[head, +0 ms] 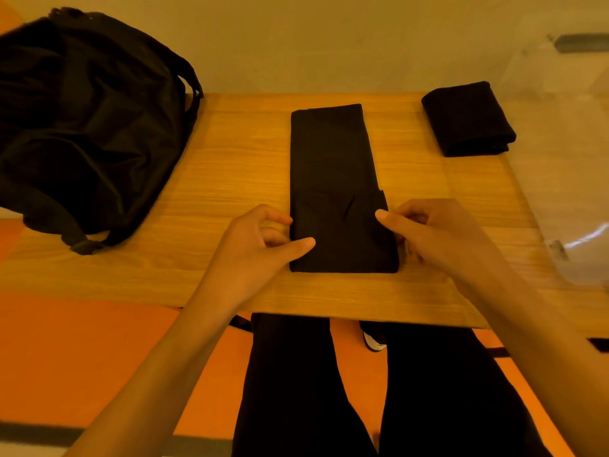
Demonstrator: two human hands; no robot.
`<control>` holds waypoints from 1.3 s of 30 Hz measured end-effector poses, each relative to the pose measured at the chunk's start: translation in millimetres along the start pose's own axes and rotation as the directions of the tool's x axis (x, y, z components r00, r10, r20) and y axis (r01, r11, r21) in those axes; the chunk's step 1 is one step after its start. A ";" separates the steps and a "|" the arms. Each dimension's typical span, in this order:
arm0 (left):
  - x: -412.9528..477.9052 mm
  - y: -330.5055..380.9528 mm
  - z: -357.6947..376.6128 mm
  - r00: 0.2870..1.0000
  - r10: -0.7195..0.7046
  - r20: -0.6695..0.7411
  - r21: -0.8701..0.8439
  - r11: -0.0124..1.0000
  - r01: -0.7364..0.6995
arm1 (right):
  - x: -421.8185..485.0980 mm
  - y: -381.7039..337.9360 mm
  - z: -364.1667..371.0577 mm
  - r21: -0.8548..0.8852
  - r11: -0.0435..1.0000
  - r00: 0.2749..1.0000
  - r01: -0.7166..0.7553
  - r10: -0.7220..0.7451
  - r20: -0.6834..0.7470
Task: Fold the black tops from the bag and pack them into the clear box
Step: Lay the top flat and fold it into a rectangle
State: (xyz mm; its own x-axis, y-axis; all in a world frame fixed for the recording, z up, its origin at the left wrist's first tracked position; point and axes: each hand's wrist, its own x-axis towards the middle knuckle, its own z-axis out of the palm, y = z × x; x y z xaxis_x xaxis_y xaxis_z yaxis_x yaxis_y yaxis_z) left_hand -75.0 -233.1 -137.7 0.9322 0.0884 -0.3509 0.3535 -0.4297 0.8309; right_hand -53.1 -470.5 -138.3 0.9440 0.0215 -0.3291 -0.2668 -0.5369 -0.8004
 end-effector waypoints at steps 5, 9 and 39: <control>-13.6 -10.9 5.0 0.989 0.080 -0.122 0.029 0.997 -0.077 | -9.5 1.9 5.7 -0.023 1.000 0.999 0.008 -0.009 -0.035; -23.0 -17.3 12.0 0.972 0.132 -0.196 0.077 0.990 -0.119 | -12.1 3.5 11.6 -0.232 0.972 0.989 0.042 -0.073 -0.127; -35.9 -34.0 17.3 0.959 0.154 -0.238 0.152 0.981 -0.120 | 88.5 -61.7 61.5 -0.313 0.745 0.801 0.589 -0.486 0.351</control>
State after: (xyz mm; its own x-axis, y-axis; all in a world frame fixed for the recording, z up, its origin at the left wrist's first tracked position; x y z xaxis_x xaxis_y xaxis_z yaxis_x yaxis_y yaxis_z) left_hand -121.8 -237.2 -160.8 0.9670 0.2319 -0.1057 0.2230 -0.5688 0.7917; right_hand 35.0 -383.6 -148.9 0.8174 0.5739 -0.0502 0.4185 -0.6514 -0.6329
